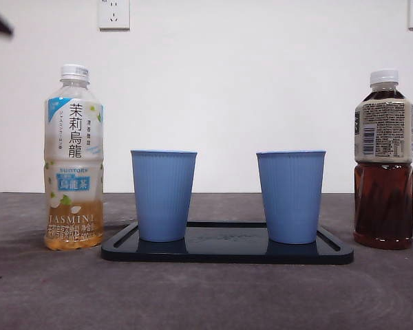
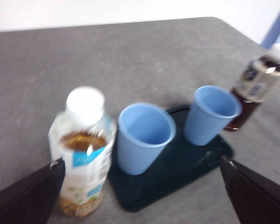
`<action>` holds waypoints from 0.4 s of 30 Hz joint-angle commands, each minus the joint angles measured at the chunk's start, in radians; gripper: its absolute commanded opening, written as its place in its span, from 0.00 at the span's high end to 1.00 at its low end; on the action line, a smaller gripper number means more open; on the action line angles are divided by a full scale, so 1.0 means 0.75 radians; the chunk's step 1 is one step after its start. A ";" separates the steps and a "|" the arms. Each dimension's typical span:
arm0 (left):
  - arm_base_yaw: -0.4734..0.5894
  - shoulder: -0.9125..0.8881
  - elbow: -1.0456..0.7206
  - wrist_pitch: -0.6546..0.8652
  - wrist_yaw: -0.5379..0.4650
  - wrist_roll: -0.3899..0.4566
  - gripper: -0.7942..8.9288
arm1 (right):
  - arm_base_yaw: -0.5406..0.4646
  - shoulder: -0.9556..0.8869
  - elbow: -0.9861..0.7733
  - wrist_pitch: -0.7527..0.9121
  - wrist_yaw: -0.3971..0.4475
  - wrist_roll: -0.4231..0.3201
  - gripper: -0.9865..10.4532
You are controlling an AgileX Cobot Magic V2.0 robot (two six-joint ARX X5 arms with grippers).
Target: Pour the drink into the cup
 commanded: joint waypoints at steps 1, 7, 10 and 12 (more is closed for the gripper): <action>-0.005 -0.004 -0.125 0.146 -0.097 -0.099 0.37 | 0.008 -0.010 0.045 -0.047 -0.004 0.014 0.53; -0.005 0.027 -0.340 0.430 -0.236 -0.153 0.37 | 0.008 -0.032 0.066 -0.070 -0.048 0.042 0.53; -0.008 0.085 -0.399 0.532 -0.236 -0.155 0.37 | 0.008 -0.031 0.066 -0.070 -0.048 0.044 0.53; -0.015 0.133 -0.411 0.556 -0.236 -0.139 0.37 | 0.008 -0.031 0.066 -0.070 -0.048 0.043 0.53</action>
